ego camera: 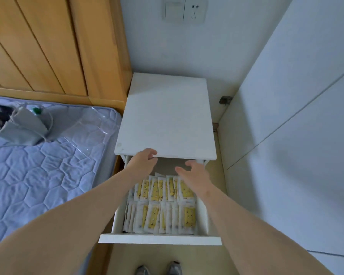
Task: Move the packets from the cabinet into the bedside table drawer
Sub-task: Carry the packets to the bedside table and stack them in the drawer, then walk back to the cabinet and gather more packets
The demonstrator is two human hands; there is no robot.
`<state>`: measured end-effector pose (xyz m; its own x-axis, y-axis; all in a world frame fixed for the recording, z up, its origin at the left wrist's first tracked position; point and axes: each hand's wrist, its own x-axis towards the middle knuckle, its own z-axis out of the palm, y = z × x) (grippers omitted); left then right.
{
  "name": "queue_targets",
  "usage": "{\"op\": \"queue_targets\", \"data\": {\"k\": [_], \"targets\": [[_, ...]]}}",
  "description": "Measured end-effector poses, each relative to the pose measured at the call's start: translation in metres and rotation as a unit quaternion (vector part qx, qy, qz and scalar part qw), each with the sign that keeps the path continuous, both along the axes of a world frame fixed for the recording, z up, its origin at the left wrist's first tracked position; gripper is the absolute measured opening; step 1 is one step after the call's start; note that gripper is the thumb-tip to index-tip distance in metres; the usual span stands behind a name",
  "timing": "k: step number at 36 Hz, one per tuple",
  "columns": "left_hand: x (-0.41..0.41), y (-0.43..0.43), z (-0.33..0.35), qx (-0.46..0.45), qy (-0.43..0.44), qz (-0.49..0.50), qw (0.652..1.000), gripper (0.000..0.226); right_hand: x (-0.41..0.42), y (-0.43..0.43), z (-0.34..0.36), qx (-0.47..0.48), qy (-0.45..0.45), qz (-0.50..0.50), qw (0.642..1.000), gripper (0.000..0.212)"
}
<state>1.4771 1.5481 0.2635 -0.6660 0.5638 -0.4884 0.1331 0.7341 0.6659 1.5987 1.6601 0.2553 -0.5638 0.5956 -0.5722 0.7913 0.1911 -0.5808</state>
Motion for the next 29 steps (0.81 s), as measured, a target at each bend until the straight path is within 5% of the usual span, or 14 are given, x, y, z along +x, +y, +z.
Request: {"op": "queue_targets", "data": {"k": [11,16,19,23,27,29], "targets": [[0.037,0.007,0.082,0.057,0.027,-0.01,0.998,0.034,0.034,-0.015,0.088,0.01,0.067,-0.057,0.996,0.054],[0.05,0.016,0.094,0.093,0.011,-0.056,0.994,0.032,0.056,-0.026,0.104,0.022,0.085,-0.148,0.985,0.019],[0.063,0.022,0.101,0.102,0.011,-0.11,0.989,0.03,0.079,-0.038,0.114,0.003,0.115,-0.24,0.964,0.047],[0.097,0.031,0.11,0.111,0.009,-0.217,0.97,0.031,0.121,-0.061,0.119,-0.03,0.16,-0.364,0.917,0.055],[0.159,0.035,0.118,0.107,-0.015,-0.32,0.941,0.033,0.175,-0.087,0.118,-0.013,0.179,-0.473,0.862,0.01],[0.198,0.034,0.121,0.109,-0.04,-0.36,0.926,0.032,0.208,-0.104,0.122,0.003,0.179,-0.52,0.835,0.009]]}}
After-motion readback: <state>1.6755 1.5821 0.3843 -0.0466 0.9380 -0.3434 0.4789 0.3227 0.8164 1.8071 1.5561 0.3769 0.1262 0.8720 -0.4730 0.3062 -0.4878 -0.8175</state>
